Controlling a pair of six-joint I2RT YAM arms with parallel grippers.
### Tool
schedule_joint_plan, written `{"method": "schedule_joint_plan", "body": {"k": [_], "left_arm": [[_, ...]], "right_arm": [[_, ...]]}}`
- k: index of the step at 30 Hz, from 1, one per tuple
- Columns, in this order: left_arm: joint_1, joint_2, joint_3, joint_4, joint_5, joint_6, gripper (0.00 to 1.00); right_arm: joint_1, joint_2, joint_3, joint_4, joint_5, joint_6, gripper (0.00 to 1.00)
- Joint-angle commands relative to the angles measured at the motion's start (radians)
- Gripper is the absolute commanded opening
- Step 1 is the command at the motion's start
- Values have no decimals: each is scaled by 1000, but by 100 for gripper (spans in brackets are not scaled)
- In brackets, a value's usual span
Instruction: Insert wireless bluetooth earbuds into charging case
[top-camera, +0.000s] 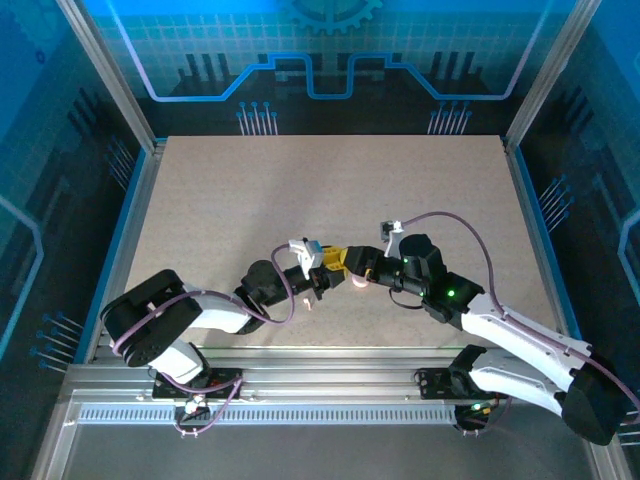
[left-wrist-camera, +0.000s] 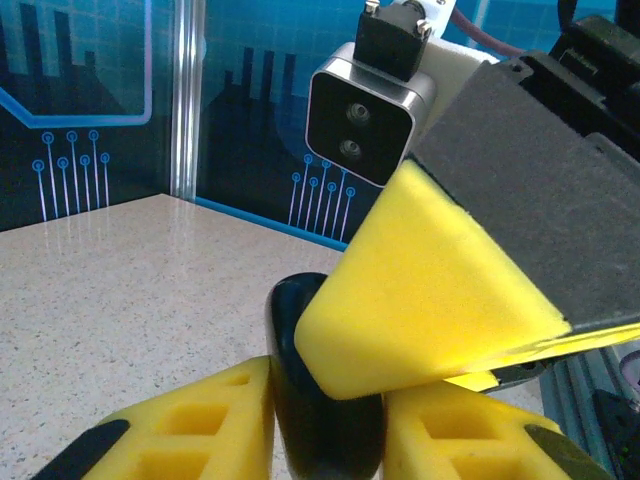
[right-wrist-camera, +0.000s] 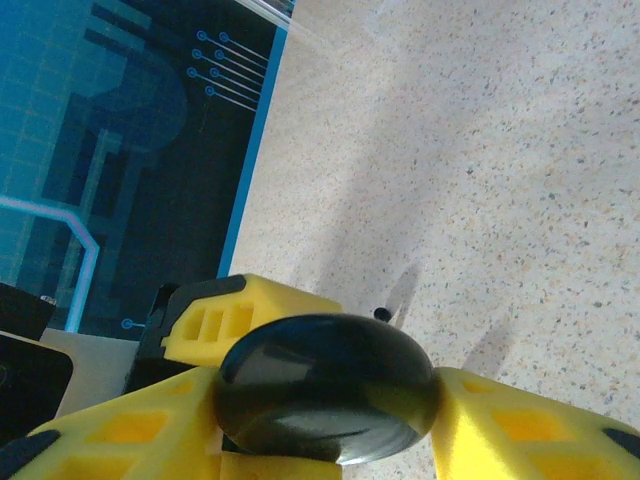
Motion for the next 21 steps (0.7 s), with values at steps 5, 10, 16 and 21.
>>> {"method": "schedule_joint_plan", "body": {"k": [5,10,16,21], "left_arm": [[-2,-86,5,-58,8,-16,26],[0,-139,10,-138,95,-35,26],[0,-218,20,-229,209,-17,26],[1,-298,46,-367,308,36,26]], "right_arm": [[15,-127,26,-56,80,-191,80],[0,-270,11,-116,100,-508,82],[-33,-420,-51,-157,-62,-964,81],[-62,-469,-98,-173,-255,-1230,74]]}}
